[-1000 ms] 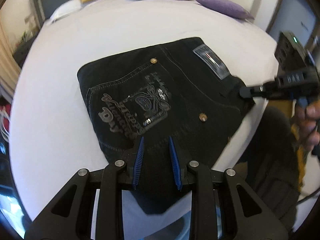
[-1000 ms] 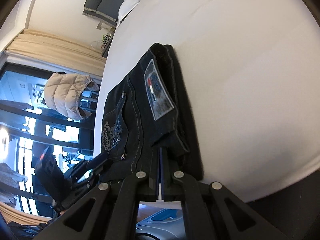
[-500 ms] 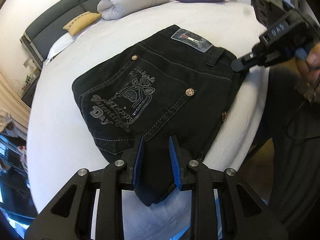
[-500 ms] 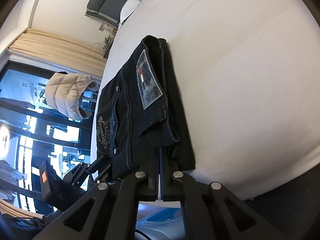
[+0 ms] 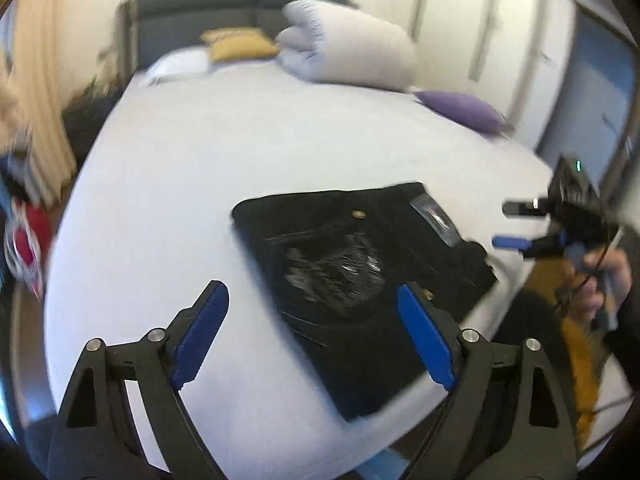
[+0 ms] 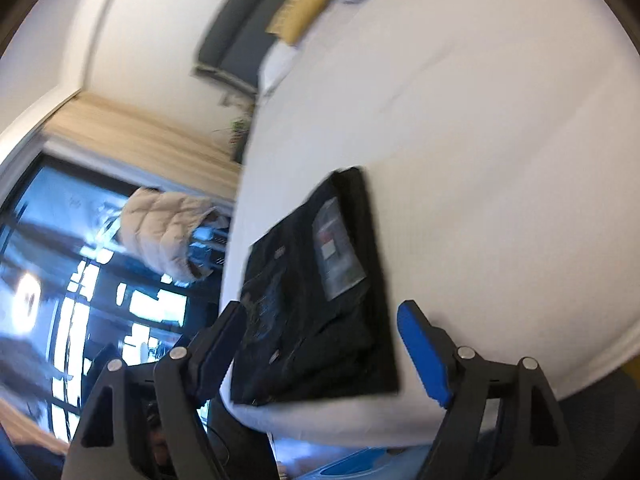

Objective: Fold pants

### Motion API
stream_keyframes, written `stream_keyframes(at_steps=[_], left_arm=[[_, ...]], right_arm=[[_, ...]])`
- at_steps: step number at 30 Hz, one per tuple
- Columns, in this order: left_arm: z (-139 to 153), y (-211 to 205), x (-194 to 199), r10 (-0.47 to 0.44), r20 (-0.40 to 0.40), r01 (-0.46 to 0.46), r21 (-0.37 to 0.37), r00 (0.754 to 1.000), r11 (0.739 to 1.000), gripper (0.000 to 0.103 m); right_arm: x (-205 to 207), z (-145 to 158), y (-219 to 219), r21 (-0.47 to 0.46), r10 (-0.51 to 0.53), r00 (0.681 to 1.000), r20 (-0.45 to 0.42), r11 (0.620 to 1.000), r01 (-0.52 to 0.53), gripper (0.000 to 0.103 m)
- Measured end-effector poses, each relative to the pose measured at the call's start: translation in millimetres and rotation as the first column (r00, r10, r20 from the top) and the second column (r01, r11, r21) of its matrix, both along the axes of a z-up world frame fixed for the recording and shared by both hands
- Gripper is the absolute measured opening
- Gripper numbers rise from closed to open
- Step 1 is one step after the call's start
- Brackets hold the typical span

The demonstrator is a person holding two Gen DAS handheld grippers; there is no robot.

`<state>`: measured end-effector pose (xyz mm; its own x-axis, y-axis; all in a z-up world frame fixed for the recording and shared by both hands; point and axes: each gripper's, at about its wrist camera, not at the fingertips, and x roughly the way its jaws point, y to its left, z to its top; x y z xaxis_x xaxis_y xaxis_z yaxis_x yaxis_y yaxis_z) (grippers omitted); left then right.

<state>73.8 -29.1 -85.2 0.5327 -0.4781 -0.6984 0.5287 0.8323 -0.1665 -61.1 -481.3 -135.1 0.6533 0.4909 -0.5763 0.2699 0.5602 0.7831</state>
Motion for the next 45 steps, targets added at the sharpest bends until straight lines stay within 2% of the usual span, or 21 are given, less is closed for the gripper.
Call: stream_keyframes(at_steps=[3,5,8,10,13,14,17,18,21,23,25,28,29,33,36,39,42,45], left_arm=[[-18.8,9.2,35.2,0.026,-0.156,-0.039,-0.082,0.987,0.996,0.087],[-35.7,11.2,56.8,0.035,-0.271,-0.072,-0.128,0.962,0.989,0.087],[-60.0,8.5,81.6,0.006,-0.404,-0.088,-0.185,0.915,0.979,0.087],[-75.6,5.2,94.4,-0.027,-0.487,-0.097,-0.227,0.873,0.969,0.087],[-96.6,-2.1,106.1,-0.059,-0.571,-0.112,-0.259,0.819,0.959,0.085],[-101.3,-5.7,109.4,-0.068,-0.583,-0.111,-0.266,0.81,0.958,0.085],[-105.1,-17.9,114.8,-0.095,-0.583,-0.068,-0.252,0.807,0.965,0.084],[-105.0,-21.2,116.0,-0.102,-0.583,-0.057,-0.248,0.806,0.967,0.078],[-106.8,-30.5,121.1,-0.081,-0.583,-0.039,-0.191,0.809,0.981,0.052],[-108.7,-30.3,122.8,-0.079,-0.587,-0.048,-0.197,0.806,0.979,0.046],[-109.0,-27.7,123.8,-0.073,-0.587,-0.057,-0.2,0.806,0.978,0.037],[-106.8,-25.1,124.0,-0.074,-0.582,-0.065,-0.215,0.81,0.975,0.03],[-104.6,-25.2,124.3,-0.077,-0.579,-0.064,-0.219,0.812,0.974,0.028],[-90.9,-23.9,126.9,-0.09,-0.551,-0.051,-0.235,0.83,0.971,0.024],[-85.0,-17.3,127.4,-0.069,-0.493,-0.051,-0.225,0.867,0.973,0.024],[-89.9,-13.0,139.3,-0.038,-0.43,-0.054,-0.2,0.902,0.978,0.024],[-107.6,-21.8,155.8,-0.01,-0.389,-0.056,-0.157,0.921,0.986,0.024],[-111.6,-7.9,197.0,0.039,-0.371,-0.086,-0.112,0.928,0.99,0.024]], right_arm=[[24.6,-15.1,-2.6,0.03,0.041,0.998,-0.056,0.999,-0.039,0.079],[43.5,-24.0,1.9,0.041,0.089,0.992,-0.086,0.996,-0.085,0.077],[65.7,-28.2,6.7,0.049,0.131,0.986,-0.104,0.991,-0.126,0.076],[79.7,-30.7,11.6,0.044,0.16,0.979,-0.127,0.987,-0.155,0.075],[97.5,-36.9,22.4,0.044,0.204,0.965,-0.163,0.979,-0.199,0.072],[101.9,-37.7,26.0,0.039,0.213,0.962,-0.17,0.977,-0.21,0.072],[113.0,-40.7,34.6,0.041,0.228,0.955,-0.192,0.974,-0.225,0.07],[114.7,-41.4,37.9,0.035,0.232,0.952,-0.2,0.973,-0.23,0.068],[116.4,-42.5,46.3,-0.004,0.231,0.943,-0.237,0.971,-0.239,0.05],[116.8,-40.8,48.8,-0.019,0.222,0.944,-0.244,0.972,-0.234,0.04],[115.1,-34.2,54.2,-0.061,0.216,0.946,-0.244,0.97,-0.237,0.034],[117.7,-19.6,64.1,-0.122,0.198,0.951,-0.238,0.965,-0.232,0.024],[117.8,-14.5,64.9,-0.134,0.196,0.953,-0.232,0.964,-0.231,0.02],[132.0,16.9,81.3,-0.181,0.22,0.957,-0.189,0.95,-0.254,0.018],[157.7,33.0,95.4,-0.193,0.248,0.958,-0.143,0.943,-0.272,0.018],[200.8,41.3,113.8,-0.202,0.271,0.956,-0.109,0.936,-0.289,0.018],[247.6,39.8,129.3,-0.192,0.282,0.955,-0.093,0.936,-0.295,0.018],[300.2,29.0,147.0,-0.179,0.292,0.952,-0.094,0.936,-0.305,0.018]])
